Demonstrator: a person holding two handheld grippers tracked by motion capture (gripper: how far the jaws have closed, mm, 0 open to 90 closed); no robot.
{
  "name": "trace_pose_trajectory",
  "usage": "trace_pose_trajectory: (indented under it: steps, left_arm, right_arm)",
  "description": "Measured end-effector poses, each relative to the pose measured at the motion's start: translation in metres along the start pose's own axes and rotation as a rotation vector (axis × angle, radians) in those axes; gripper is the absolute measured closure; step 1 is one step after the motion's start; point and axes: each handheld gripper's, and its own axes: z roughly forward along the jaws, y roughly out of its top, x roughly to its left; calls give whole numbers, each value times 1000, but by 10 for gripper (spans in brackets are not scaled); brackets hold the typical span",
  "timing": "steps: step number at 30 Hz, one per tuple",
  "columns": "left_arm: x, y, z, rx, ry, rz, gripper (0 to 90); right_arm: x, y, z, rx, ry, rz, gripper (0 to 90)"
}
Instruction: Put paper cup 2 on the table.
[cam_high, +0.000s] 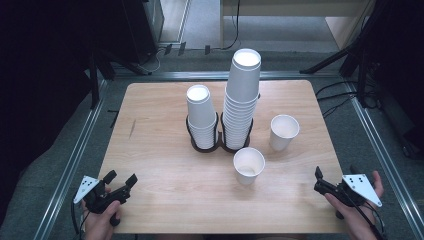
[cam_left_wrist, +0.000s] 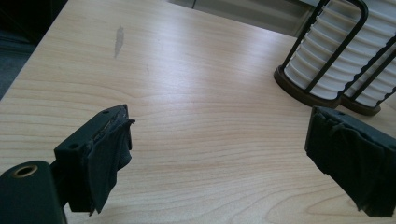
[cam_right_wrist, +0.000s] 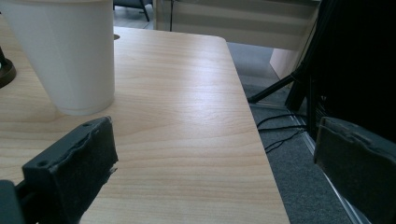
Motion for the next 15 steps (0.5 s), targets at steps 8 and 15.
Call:
trace_pose_trajectory:
  steps: [8,15]
  left_arm:
    - [0,-1,5,10,4,9,72]
    - [0,-2,7,13,12,8,72]
  right_arm:
    - [7,-6,6,28,8,-32,0]
    - [9,-5,8,30,4,-28,0]
